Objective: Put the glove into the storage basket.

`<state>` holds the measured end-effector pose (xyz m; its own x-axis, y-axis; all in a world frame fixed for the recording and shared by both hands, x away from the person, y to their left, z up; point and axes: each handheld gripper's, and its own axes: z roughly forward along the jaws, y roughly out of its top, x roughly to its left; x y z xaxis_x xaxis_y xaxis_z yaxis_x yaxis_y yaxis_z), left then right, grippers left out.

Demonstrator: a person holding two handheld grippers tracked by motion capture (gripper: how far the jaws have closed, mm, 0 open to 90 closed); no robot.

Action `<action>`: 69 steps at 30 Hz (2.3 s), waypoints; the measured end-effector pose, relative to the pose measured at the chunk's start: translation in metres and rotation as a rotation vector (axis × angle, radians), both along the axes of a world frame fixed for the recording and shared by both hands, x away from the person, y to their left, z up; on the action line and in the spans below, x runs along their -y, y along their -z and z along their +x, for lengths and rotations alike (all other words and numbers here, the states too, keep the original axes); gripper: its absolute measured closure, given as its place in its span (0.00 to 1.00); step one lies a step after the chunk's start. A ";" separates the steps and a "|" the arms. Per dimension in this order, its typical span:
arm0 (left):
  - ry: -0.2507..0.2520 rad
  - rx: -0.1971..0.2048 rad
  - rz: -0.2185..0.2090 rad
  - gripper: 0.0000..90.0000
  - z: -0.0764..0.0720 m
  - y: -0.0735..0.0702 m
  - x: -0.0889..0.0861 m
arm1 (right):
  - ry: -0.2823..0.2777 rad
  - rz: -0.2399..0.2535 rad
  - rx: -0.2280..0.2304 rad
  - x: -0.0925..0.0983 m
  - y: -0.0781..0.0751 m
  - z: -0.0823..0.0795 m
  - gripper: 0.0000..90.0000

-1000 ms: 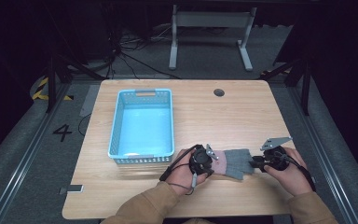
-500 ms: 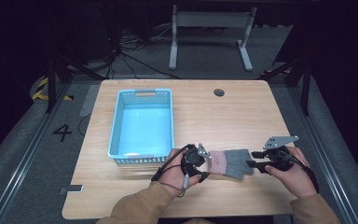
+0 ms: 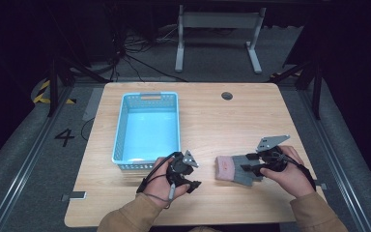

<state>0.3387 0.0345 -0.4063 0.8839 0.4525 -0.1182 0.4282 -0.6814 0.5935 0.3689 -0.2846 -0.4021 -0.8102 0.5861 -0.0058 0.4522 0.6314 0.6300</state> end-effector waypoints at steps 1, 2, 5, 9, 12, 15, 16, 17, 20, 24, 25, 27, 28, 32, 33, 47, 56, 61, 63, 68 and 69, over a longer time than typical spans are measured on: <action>-0.006 0.002 -0.008 0.54 0.000 0.000 -0.001 | -0.005 0.001 0.003 -0.001 0.000 0.001 0.56; -0.008 0.001 -0.016 0.54 -0.001 -0.001 -0.002 | -0.008 0.002 0.003 -0.001 0.000 0.001 0.56; -0.004 0.008 -0.049 0.53 -0.001 -0.005 0.002 | -0.004 0.005 -0.006 0.002 0.000 0.001 0.56; 0.024 0.028 -0.067 0.50 0.002 -0.013 0.015 | 0.029 0.014 -0.005 0.015 -0.002 0.000 0.56; 0.038 0.034 -0.075 0.49 0.008 -0.016 0.027 | 0.053 0.024 0.001 0.023 -0.005 -0.001 0.56; 0.034 0.026 -0.095 0.48 0.014 -0.016 0.037 | 0.070 0.035 0.001 0.031 -0.006 0.000 0.56; 0.034 0.026 -0.097 0.49 0.016 -0.016 0.041 | 0.078 0.037 0.001 0.033 -0.007 0.000 0.56; 0.036 0.024 -0.095 0.48 0.018 -0.015 0.045 | 0.084 0.037 0.000 0.036 -0.007 0.000 0.56; 0.053 0.017 -0.098 0.46 0.025 -0.014 0.058 | 0.102 0.041 -0.005 0.043 -0.006 0.001 0.55; 0.097 0.004 -0.096 0.41 0.033 -0.014 0.076 | 0.124 0.045 -0.007 0.051 -0.007 0.001 0.55; 0.107 0.010 -0.099 0.40 0.035 -0.013 0.082 | 0.128 0.048 -0.005 0.052 -0.007 0.002 0.55; 0.130 0.012 -0.091 0.36 0.038 -0.011 0.090 | 0.135 0.051 -0.006 0.054 -0.008 0.002 0.55; 0.138 0.022 -0.093 0.36 0.039 -0.011 0.094 | 0.135 0.055 -0.006 0.056 -0.008 0.002 0.55; 0.141 0.034 -0.081 0.36 0.043 -0.007 0.107 | 0.142 0.062 -0.009 0.059 -0.009 0.001 0.55; 0.141 0.034 -0.074 0.37 0.045 -0.005 0.110 | 0.144 0.062 -0.011 0.060 -0.009 0.001 0.55; 0.218 0.054 -0.038 0.37 0.056 0.019 0.144 | 0.165 0.091 -0.021 0.068 -0.010 0.001 0.53; 0.224 0.057 -0.048 0.36 0.063 0.033 0.152 | 0.157 0.149 -0.043 0.070 -0.009 0.002 0.52; 0.224 0.057 -0.063 0.34 0.064 0.033 0.155 | 0.158 0.152 -0.049 0.070 -0.008 0.002 0.52; 0.230 0.058 -0.050 0.33 0.064 0.034 0.157 | 0.153 0.153 -0.047 0.070 -0.008 0.002 0.52; 0.228 0.051 -0.028 0.33 0.065 0.038 0.161 | 0.148 0.155 -0.049 0.069 -0.008 0.002 0.52; 0.232 0.054 -0.024 0.33 0.065 0.039 0.161 | 0.150 0.156 -0.051 0.069 -0.008 0.002 0.52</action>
<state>0.4037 -0.1269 -0.4455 0.9693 0.2337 -0.0761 0.2286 -0.7433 0.6287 0.3707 -0.3535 -0.3937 -0.7105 0.6909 0.1337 0.5680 0.4508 0.6886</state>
